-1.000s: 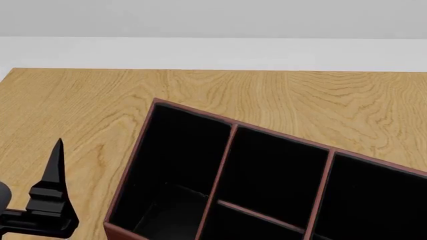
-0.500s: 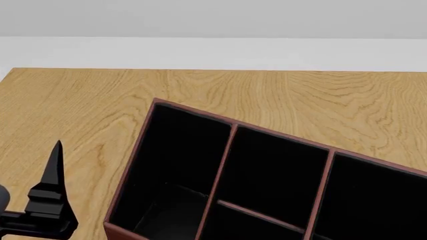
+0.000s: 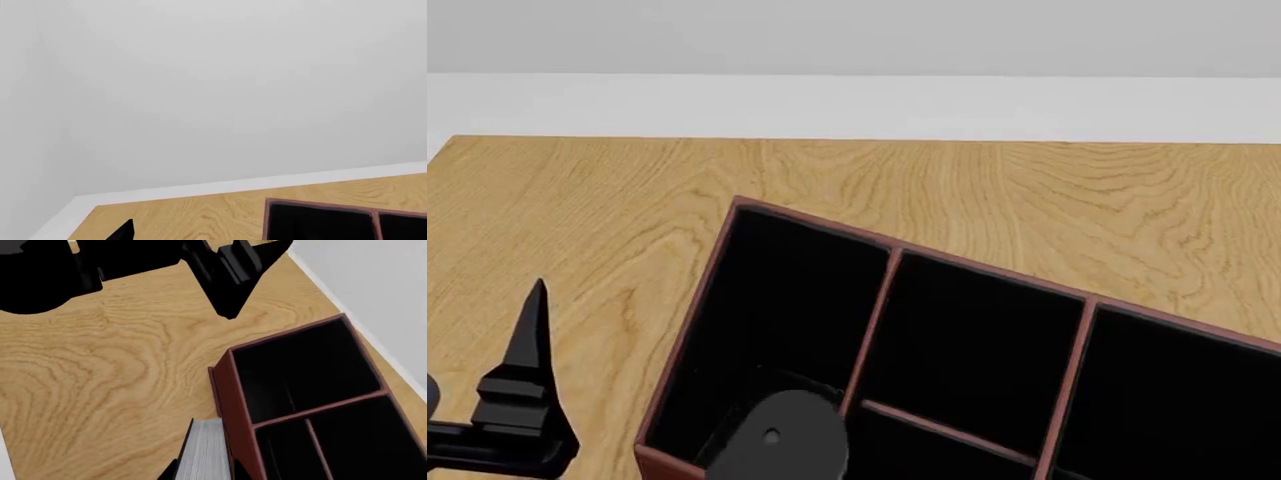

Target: Pick up the book and place it in the front compartment of the caddy.

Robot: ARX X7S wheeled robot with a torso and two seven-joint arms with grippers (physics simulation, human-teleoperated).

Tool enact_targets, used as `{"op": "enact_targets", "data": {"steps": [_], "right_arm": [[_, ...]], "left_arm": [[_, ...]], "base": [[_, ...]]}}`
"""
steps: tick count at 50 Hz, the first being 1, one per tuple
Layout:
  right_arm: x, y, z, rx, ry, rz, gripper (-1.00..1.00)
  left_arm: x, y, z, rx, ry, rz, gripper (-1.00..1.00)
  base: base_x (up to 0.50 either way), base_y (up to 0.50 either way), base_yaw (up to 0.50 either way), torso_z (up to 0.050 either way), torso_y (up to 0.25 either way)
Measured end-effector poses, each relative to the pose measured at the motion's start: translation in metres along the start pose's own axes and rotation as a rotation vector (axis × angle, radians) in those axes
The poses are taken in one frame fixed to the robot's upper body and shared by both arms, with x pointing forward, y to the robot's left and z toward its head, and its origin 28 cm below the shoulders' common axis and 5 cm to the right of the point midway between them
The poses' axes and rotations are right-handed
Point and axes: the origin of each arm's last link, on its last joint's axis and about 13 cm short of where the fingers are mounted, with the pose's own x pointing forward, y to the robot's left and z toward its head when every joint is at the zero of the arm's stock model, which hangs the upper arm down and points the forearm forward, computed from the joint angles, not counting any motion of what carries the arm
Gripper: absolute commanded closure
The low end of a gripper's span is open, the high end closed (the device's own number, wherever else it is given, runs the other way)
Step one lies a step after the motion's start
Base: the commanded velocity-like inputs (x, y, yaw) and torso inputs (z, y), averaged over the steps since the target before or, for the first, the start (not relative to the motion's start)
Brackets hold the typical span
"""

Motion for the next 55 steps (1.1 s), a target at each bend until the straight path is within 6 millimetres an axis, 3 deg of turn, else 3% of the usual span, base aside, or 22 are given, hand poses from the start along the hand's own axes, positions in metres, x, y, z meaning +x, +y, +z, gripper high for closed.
{"op": "enact_targets", "data": {"steps": [23,55], "right_arm": [[-0.013,-0.021,0.025,-0.039,-0.016,-0.061,1.0],[-0.011,-0.072,0.055,-0.093,0.071,-0.109,1.0]], "left_arm": [[0.002,0.0,0.002,-0.002,-0.006,-0.001,-1.0],[0.0,0.001,-0.002,-0.004,-0.001,0.004,-1.0]], "base": [[0.0,0.0,0.0,0.0,0.0],[0.0,0.0,0.0,0.0,0.001]]}}
